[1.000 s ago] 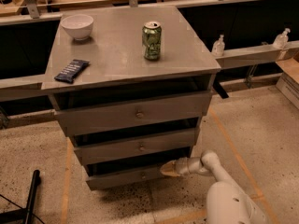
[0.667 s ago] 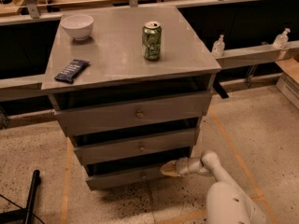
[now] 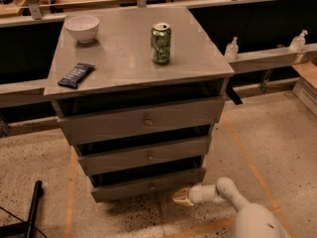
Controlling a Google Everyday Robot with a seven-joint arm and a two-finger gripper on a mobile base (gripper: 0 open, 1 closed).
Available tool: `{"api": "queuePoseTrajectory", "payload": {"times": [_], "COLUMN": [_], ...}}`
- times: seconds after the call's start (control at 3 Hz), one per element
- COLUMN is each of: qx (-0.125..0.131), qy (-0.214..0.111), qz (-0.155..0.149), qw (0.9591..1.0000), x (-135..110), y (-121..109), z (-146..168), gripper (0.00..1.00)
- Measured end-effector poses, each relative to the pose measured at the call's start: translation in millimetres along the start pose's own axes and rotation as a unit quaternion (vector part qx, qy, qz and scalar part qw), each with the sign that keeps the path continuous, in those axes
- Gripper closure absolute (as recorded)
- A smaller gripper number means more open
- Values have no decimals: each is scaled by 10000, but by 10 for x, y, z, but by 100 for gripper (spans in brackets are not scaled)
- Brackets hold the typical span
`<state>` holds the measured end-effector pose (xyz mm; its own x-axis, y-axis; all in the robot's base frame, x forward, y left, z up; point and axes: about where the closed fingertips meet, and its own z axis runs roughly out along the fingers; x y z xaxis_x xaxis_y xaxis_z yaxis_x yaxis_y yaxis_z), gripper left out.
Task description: Close bottom drawer
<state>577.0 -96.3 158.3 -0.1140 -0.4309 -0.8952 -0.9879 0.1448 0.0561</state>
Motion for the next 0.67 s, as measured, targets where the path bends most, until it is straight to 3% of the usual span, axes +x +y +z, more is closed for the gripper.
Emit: {"api": "queuePoseTrajectory", "payload": {"times": [0.33, 0.67], "qx": [16, 28], "qy": [26, -19], "qz": [97, -125], "qw": [9999, 9999], "x": [61, 23], "y": [147, 101], "z": [122, 204], "gripper": [100, 100]}}
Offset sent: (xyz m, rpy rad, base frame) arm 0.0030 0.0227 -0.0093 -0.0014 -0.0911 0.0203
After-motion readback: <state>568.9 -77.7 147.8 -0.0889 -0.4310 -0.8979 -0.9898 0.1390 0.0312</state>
